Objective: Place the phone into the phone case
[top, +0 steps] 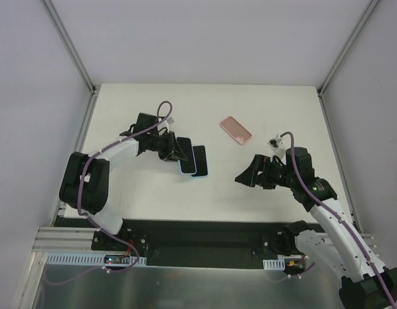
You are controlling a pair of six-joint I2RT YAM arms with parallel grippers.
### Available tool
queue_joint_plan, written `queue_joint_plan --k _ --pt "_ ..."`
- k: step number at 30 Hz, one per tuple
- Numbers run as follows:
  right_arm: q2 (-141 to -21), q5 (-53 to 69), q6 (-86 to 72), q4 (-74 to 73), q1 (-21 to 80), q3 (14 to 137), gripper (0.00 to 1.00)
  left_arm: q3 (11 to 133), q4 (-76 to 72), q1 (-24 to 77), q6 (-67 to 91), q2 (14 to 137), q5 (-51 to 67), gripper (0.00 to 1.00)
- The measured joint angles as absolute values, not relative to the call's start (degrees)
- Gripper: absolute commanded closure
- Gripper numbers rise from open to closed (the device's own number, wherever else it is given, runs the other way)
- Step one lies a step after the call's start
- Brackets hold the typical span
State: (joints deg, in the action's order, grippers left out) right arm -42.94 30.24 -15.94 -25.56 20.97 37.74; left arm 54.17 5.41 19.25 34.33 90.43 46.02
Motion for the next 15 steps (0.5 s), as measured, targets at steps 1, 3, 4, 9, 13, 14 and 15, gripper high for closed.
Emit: queue_joint_plan --k 1,3,4,9,13,14,15 --pt "-42.65 29.39 -15.77 -25.89 20.97 37.74 0.04 54.98 6.87 17.45 33.3 92.05 45.91 1.0" --pt "-41.71 27.59 -15.35 -26.5 20.91 37.74 0.04 56.84 9.15 15.03 31.35 95.7 46.09 1.0" --pt "-41.28 27.0 -15.11 -26.72 20.88 37.78 0.04 57.76 10.04 14.26 30.48 97.6 46.41 1.0" --pt "-42.11 24.82 -12.6 -29.3 20.86 40.27 0.04 61.39 13.63 11.86 27.57 106.45 48.21 1.0" --pt "-43.7 23.35 -11.22 -30.41 20.71 41.04 0.04 64.4 17.74 11.14 25.71 110.19 47.75 1.0" --pt "-43.92 23.2 -11.11 -30.72 20.69 41.04 0.04 65.3 19.0 11.11 25.28 110.65 47.64 1.0" --pt "-44.23 23.14 -10.94 -30.89 20.6 41.04 0.04 66.0 20.03 11.11 24.71 111.02 47.37 1.0"
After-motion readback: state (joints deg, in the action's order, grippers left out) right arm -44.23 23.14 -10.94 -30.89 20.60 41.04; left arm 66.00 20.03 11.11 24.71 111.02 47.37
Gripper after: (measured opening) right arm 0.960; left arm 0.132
